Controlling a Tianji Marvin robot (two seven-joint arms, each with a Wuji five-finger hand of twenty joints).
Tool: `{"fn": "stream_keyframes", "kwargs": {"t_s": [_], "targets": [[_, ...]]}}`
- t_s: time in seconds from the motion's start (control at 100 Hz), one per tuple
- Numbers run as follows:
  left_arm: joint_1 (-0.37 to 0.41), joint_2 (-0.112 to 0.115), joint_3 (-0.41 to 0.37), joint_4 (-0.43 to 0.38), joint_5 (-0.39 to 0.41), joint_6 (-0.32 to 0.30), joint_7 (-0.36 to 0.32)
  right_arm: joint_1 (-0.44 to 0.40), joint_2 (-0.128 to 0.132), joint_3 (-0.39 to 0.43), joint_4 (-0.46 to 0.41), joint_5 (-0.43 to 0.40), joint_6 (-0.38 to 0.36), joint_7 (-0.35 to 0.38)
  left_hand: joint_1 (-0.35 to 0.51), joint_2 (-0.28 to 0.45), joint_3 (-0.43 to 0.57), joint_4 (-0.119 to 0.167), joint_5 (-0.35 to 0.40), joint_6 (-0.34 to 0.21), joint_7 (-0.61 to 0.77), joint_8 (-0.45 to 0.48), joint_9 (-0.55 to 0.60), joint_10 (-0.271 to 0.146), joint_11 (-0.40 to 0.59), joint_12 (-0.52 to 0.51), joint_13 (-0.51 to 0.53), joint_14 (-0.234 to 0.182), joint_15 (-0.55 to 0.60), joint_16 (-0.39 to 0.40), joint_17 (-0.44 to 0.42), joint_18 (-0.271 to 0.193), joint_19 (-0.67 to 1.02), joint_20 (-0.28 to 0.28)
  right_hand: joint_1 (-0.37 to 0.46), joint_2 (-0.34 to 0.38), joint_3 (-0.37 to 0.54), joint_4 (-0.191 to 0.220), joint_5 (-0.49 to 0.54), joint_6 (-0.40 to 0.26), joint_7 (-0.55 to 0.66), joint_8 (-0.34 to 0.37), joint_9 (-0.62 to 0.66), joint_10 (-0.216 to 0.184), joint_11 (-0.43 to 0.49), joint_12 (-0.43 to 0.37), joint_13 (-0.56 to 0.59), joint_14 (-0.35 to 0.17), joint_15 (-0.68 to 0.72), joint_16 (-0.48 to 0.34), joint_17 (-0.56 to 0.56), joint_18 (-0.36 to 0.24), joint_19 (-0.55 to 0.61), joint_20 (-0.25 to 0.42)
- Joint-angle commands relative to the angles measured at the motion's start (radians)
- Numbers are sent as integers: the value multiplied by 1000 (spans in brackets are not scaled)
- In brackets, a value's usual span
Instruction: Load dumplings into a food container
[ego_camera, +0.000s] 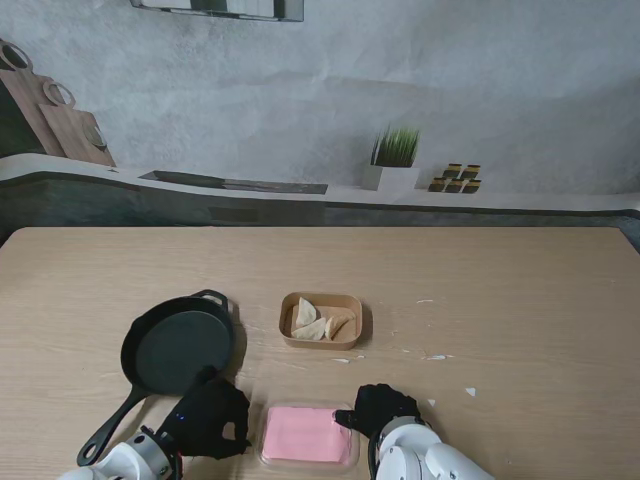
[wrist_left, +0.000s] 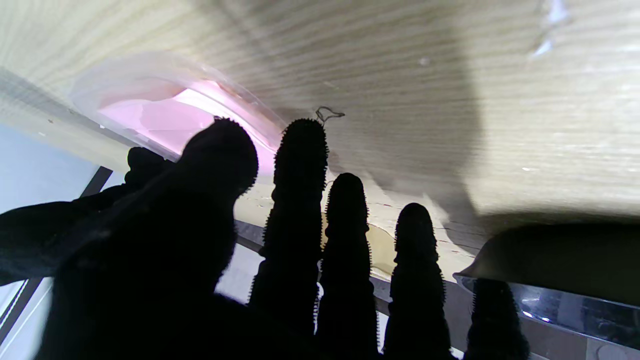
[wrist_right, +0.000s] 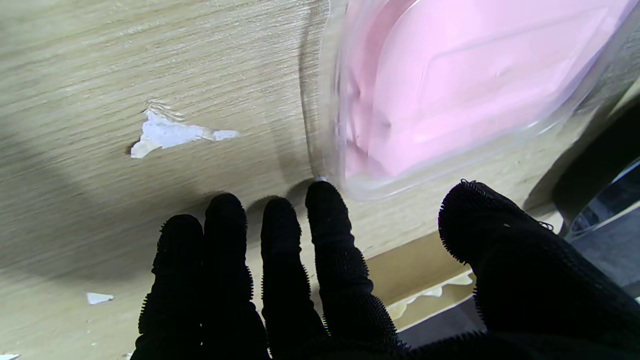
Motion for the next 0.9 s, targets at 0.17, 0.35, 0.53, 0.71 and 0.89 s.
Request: {"fn": "stream_keyframes", "kwargs": {"t_s": [0.17, 0.35, 0.53, 0.71, 0.89], "targets": [[9, 5, -32, -10, 83, -6, -15, -22, -13, -8, 23, -3, -4, 24, -7, -10, -4, -24, -8, -66, -25, -14, -59, -13, -98, -110, -42, -20, -86, -94, 28, 17, -4, 50, 0, 24, -16, 42, -15, 11, -11, -17, -31, 9, -3, -6, 2, 10, -89, -58, -16, -55, 24, 6], [22, 0, -72, -40, 72, -14, -11, -31, -15, 1, 22, -4, -11, 18, -14, 3, -25, -16, -56, -75, -94, 7, -88, 44, -201, -271, -61, -6, -180, -188, 25, 19, -37, 52, 2, 25, -18, 43, -19, 15, -7, -17, -34, 11, -1, -6, 1, 10, -89, -58, -16, -55, 24, 7], [71, -14, -103, -92, 67, -62, 84, -38, -17, 6, 20, -2, -8, 13, -85, 94, 13, 23, -156, 14, -264, 109, -121, 57, -185, -295, -43, -9, -194, -217, 83, 14, 18, 77, 4, 25, -19, 43, -22, 17, -4, -18, -37, 12, 1, -6, -1, 8, -87, -57, -19, -56, 22, 8], [159, -26, -126, -170, -21, -84, 79, -45, -16, 13, 16, -1, -12, 14, -3, 98, -2, 15, -156, 74, -234, 118, 83, 108, -53, -171, 257, 53, 58, -61, 403, 25, 792, 70, 7, 27, -19, 43, -21, 17, -2, -19, -37, 14, 2, -6, 0, 10, -86, -57, -20, -57, 23, 10], [193, -22, -127, -220, -164, 61, -99, -44, -14, 11, 14, -1, -2, 20, 79, 83, 28, 10, -66, 190, -202, 64, 358, 207, -60, -233, 601, 171, 109, -127, 758, 97, 1127, -79, 15, 32, -19, 43, -20, 16, 0, -19, -37, 13, 4, -6, -2, 10, -85, -57, -21, -58, 22, 13]]}}
